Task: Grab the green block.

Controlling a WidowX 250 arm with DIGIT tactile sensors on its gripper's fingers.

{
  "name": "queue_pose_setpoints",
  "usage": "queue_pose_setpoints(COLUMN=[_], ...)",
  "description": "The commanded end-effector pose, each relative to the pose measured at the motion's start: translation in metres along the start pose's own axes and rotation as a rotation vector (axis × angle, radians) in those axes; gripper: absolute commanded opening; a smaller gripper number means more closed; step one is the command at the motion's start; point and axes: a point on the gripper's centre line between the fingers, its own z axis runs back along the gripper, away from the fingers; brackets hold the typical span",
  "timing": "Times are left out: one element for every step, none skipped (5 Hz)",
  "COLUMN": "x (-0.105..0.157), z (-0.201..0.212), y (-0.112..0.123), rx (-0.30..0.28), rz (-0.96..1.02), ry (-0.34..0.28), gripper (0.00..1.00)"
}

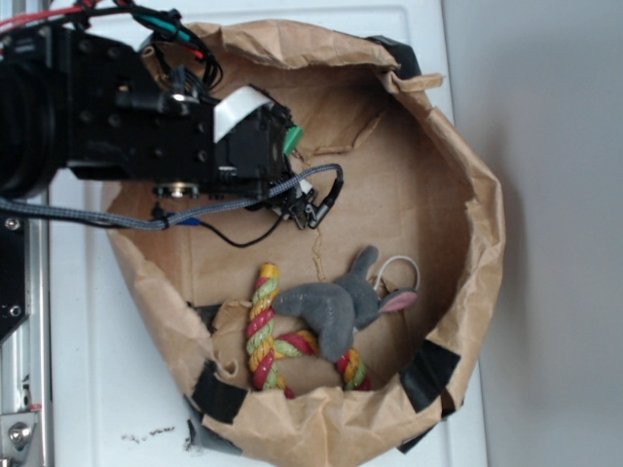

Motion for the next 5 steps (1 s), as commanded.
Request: queue_pose_setpoints(x=[0.021, 0.031, 0.031, 0.029, 0.024], z=[0.062, 0.102, 0.128, 0.14, 0.143], y=[-0.019, -0.024, -0.035, -0.036, -0.035], rx=[0.011, -0.021, 0.004, -0.001, 0.008], rz=[-0.023, -0.026, -0.016, -0.014, 0.006], ry=[0.052, 0.059, 0.032, -0.008, -0.123], gripper=[0.0, 0.0, 0.0, 0.0, 0.48])
